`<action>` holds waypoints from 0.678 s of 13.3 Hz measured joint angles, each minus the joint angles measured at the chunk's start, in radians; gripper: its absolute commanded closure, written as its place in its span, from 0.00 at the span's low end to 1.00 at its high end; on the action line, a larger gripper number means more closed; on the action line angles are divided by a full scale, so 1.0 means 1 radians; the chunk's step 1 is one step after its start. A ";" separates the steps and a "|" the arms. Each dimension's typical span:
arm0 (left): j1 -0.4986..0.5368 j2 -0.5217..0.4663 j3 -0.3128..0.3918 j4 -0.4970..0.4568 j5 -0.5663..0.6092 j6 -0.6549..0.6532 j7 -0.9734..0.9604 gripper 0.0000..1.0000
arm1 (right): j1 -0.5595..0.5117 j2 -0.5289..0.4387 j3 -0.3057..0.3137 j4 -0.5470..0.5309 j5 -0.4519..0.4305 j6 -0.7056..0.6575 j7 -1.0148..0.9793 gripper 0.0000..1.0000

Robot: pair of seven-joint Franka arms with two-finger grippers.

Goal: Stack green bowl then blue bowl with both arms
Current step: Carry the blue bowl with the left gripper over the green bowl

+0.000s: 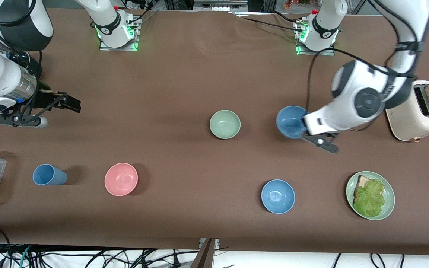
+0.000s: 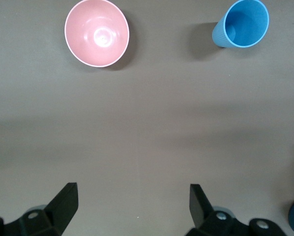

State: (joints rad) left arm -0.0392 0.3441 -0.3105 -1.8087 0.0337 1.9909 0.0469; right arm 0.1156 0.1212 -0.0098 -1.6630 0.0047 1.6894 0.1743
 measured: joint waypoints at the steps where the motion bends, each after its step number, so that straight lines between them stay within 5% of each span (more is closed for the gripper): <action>1: -0.057 0.029 -0.002 0.026 0.000 0.000 -0.112 1.00 | 0.000 0.000 0.001 0.000 0.000 0.000 -0.001 0.00; 5: -0.236 0.194 -0.002 0.163 -0.001 0.004 -0.479 1.00 | 0.000 0.000 0.003 0.000 0.000 0.001 -0.004 0.00; 9: -0.275 0.287 0.001 0.234 -0.001 0.010 -0.544 1.00 | 0.000 0.000 0.004 0.000 0.000 0.001 -0.004 0.00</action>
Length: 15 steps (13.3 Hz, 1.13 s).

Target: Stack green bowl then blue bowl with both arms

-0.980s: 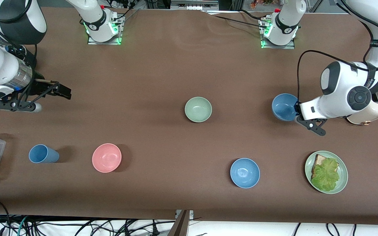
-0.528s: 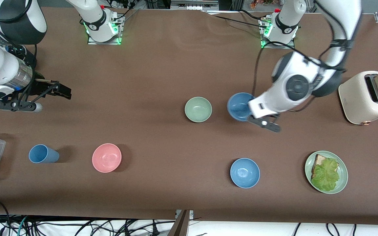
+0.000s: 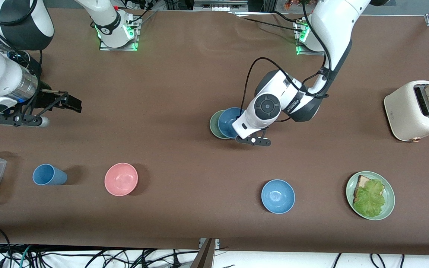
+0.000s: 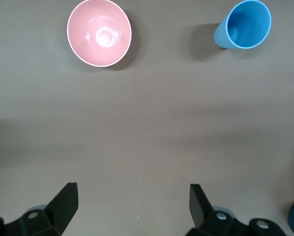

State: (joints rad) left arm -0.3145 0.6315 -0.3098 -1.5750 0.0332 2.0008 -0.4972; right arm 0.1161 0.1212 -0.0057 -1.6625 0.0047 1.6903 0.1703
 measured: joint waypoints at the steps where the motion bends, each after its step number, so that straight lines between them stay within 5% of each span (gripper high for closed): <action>1: 0.000 0.007 0.001 0.008 -0.002 0.002 -0.001 1.00 | 0.000 0.000 0.000 0.000 0.000 0.000 0.000 0.00; 11: -0.058 0.032 -0.002 0.021 -0.009 0.002 -0.011 0.97 | 0.000 0.000 0.001 0.000 0.000 0.000 0.000 0.00; 12: -0.058 0.037 -0.001 0.021 -0.009 0.002 -0.011 0.35 | 0.000 0.000 0.001 0.000 0.000 0.000 0.000 0.00; 13: -0.058 0.042 -0.001 0.021 -0.009 0.002 -0.011 0.00 | 0.000 0.000 0.001 0.000 0.000 0.000 0.000 0.00; 15: -0.058 0.050 0.001 0.022 -0.009 0.012 -0.011 0.00 | 0.000 0.000 0.001 0.000 0.000 0.000 0.000 0.00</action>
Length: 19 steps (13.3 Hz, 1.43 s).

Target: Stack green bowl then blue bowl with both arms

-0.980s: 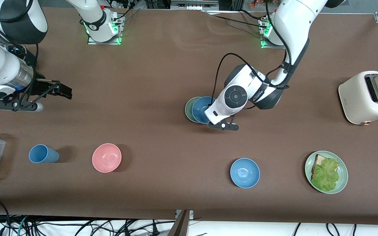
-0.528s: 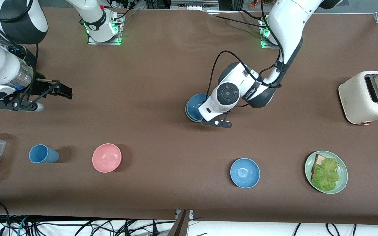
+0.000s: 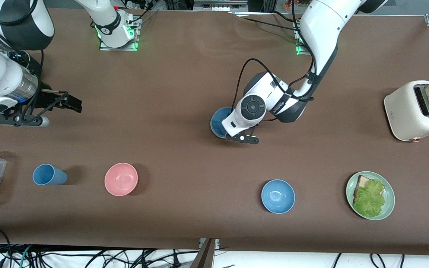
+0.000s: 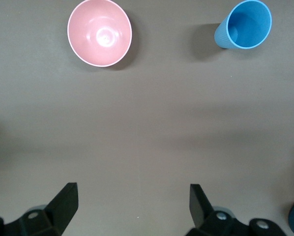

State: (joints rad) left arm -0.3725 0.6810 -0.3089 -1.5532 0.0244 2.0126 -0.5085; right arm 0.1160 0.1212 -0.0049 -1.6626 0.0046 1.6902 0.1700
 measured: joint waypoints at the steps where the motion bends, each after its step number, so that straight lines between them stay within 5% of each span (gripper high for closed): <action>1: 0.000 0.000 0.000 0.001 0.000 0.006 0.000 0.00 | 0.000 0.000 0.000 0.000 0.000 0.000 0.000 0.00; 8: 0.041 -0.105 0.034 0.073 0.000 -0.081 0.000 0.00 | 0.000 0.000 0.000 0.000 0.000 0.000 -0.001 0.00; 13: 0.223 -0.334 0.051 0.081 0.001 -0.274 0.043 0.00 | 0.000 0.000 0.000 0.000 -0.001 0.000 -0.004 0.00; 19: 0.446 -0.479 0.059 0.068 0.000 -0.438 0.406 0.00 | 0.000 0.000 0.000 0.000 -0.001 0.000 -0.009 0.00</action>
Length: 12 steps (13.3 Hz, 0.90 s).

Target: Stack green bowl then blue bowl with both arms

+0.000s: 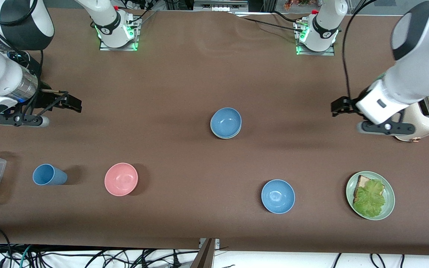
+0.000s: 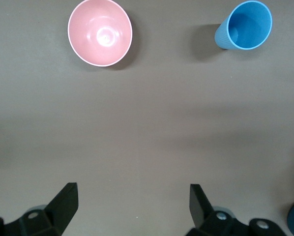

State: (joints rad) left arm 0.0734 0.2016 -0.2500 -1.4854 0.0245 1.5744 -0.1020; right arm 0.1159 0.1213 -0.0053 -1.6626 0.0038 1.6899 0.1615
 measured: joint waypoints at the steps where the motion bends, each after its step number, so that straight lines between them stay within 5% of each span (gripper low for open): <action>1: 0.007 -0.025 0.017 -0.020 0.000 -0.002 0.036 0.00 | 0.000 0.000 0.000 0.000 0.000 0.000 0.000 0.00; 6: -0.007 -0.187 0.099 -0.218 -0.043 0.028 0.073 0.00 | 0.000 0.000 0.000 0.000 0.000 0.000 -0.001 0.00; 12: -0.028 -0.196 0.104 -0.234 -0.044 0.035 0.072 0.00 | 0.000 0.000 0.002 0.000 0.000 0.000 -0.001 0.00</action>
State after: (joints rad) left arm 0.0456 0.0052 -0.1460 -1.7194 -0.0193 1.6091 -0.0301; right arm 0.1161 0.1213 -0.0037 -1.6625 0.0038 1.6899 0.1601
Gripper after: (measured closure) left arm 0.000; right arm 0.000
